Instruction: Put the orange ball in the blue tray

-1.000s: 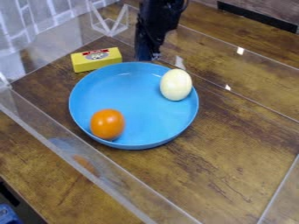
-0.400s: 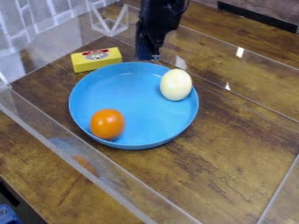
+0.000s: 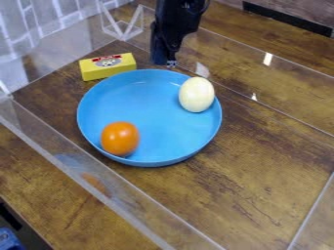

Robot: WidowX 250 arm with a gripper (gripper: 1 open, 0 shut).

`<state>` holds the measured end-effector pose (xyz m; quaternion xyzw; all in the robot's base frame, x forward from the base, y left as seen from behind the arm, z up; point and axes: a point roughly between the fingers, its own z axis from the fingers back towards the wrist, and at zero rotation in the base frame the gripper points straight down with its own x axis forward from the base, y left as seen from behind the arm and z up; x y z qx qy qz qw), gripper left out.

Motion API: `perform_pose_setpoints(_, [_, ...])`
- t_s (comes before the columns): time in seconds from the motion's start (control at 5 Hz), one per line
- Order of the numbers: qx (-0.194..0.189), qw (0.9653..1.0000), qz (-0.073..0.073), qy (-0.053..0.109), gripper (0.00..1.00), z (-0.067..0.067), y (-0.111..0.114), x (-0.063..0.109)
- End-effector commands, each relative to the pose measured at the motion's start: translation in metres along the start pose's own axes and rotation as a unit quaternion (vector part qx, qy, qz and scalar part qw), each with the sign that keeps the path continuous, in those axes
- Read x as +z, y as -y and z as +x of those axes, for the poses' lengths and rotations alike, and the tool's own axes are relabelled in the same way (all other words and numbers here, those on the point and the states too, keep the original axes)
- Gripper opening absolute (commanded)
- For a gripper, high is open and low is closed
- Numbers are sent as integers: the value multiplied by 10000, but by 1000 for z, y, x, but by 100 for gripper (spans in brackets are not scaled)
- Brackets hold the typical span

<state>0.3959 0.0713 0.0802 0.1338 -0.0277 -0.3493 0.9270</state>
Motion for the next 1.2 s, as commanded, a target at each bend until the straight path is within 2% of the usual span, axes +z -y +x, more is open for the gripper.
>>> perform_pose_setpoints(0.0, [-133,9976,509,451,0,9,-5,48])
perform_pose_setpoints(0.2, [-234,9967,602,499,0,9,-6,50])
perform_pose_setpoints(1.0, [-580,9926,840,658,0,6,-17,40])
